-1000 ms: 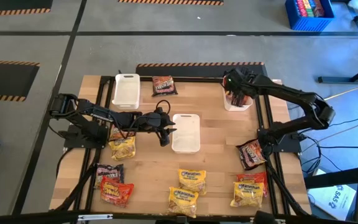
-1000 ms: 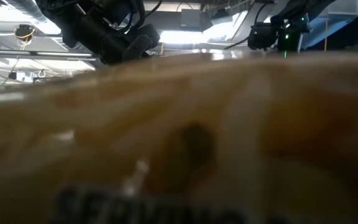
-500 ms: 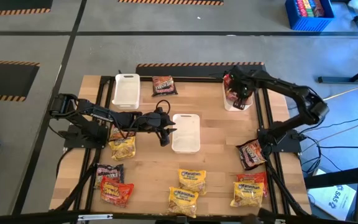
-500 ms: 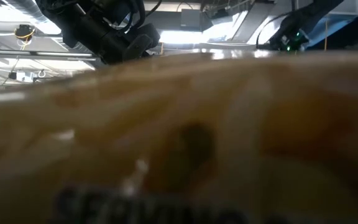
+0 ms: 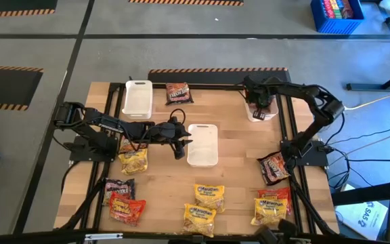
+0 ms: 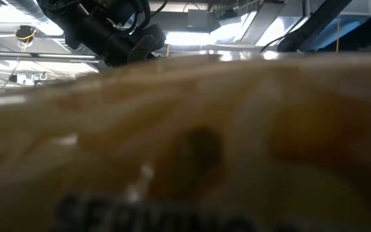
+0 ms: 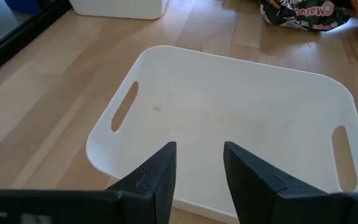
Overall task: Sort Maruchan noodles
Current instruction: Put the orange noodle pack into the white right bin
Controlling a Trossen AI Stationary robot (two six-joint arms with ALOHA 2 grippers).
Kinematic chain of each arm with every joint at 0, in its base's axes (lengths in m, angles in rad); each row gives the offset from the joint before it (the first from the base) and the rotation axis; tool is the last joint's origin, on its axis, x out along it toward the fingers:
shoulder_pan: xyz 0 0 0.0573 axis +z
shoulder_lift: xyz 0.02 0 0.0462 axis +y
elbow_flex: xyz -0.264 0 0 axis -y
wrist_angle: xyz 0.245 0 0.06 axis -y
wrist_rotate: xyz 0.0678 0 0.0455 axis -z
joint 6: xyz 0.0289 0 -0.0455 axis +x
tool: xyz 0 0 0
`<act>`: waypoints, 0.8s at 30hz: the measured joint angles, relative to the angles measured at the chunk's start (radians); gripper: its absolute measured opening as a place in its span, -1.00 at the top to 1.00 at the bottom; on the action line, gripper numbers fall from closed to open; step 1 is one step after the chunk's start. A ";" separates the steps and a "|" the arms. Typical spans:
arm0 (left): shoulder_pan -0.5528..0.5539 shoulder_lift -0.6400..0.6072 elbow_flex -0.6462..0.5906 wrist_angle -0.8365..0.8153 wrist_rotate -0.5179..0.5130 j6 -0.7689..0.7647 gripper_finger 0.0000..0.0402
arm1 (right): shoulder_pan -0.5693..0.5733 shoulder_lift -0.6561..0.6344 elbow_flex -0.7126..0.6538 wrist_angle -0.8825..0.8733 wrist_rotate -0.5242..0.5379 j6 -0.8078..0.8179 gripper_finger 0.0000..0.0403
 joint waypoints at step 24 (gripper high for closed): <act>0.000 0.000 0.000 0.000 0.000 0.000 0.36 | 0.000 0.003 -0.001 0.116 0.007 0.061 0.72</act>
